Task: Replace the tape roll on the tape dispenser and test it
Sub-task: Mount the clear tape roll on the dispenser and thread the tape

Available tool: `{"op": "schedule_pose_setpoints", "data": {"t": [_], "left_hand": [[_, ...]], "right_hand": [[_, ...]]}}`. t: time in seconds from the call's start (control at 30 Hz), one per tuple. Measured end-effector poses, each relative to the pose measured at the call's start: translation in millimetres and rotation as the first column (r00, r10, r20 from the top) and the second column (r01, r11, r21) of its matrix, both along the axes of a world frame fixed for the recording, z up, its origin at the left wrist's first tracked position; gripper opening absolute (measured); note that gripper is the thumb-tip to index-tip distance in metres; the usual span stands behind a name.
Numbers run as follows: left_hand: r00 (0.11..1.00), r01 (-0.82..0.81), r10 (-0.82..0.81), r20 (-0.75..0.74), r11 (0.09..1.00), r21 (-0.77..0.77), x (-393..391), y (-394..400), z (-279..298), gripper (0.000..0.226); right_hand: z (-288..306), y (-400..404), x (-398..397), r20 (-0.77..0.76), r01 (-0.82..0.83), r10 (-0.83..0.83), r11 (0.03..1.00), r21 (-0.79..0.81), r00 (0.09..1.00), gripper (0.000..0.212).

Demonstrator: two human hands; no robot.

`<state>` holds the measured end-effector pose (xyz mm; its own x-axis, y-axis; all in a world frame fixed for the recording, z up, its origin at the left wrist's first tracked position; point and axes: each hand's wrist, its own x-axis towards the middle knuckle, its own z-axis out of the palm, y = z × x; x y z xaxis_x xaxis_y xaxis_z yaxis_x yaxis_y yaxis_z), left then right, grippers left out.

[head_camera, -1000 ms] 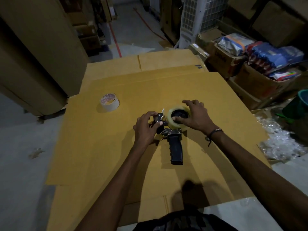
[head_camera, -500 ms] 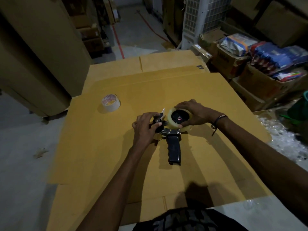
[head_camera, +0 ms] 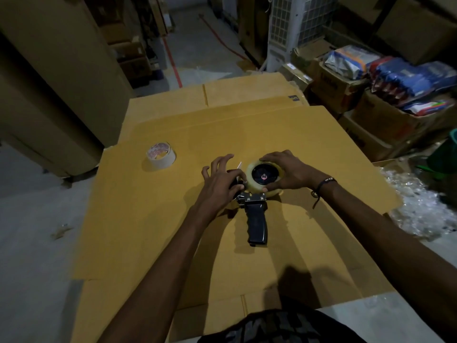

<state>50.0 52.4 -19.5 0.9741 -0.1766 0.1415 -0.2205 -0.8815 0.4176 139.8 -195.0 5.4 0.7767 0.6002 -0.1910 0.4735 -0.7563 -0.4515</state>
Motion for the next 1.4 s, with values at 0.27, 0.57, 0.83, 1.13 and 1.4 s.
{"op": "schedule_pose_setpoints", "data": {"t": [0.27,0.57,0.83,1.13,1.4], "left_hand": [[1.0,0.015,-0.016,0.012,0.999,0.051,3.6,-1.6,0.9,0.006],[0.998,0.056,-0.054,-0.031,0.997,0.056,2.5,0.1,0.0,0.019],[0.997,0.069,-0.062,-0.049,0.988,0.141,4.9,-0.9,5.3,0.017],[0.999,0.052,-0.053,0.003,0.998,0.046,-6.8,3.5,-0.7,0.012],[0.998,0.065,-0.065,0.01,0.996,0.061,-13.7,4.0,-0.8,0.012]], "right_hand": [[-2.0,-1.2,0.3,-0.004,0.015,-0.015,1.0,0.017,1.0,0.104],[-0.9,-1.7,-1.3,-0.02,0.021,-0.02,0.999,0.029,1.0,0.104],[2.9,0.0,-3.5,-0.006,0.014,-0.014,1.0,-0.003,1.0,0.105],[4.6,5.6,-1.9,0.073,0.011,-0.004,0.995,-0.098,0.997,0.106],[13.4,11.3,8.6,0.102,-0.102,0.126,0.972,-0.211,0.987,0.104]]}}
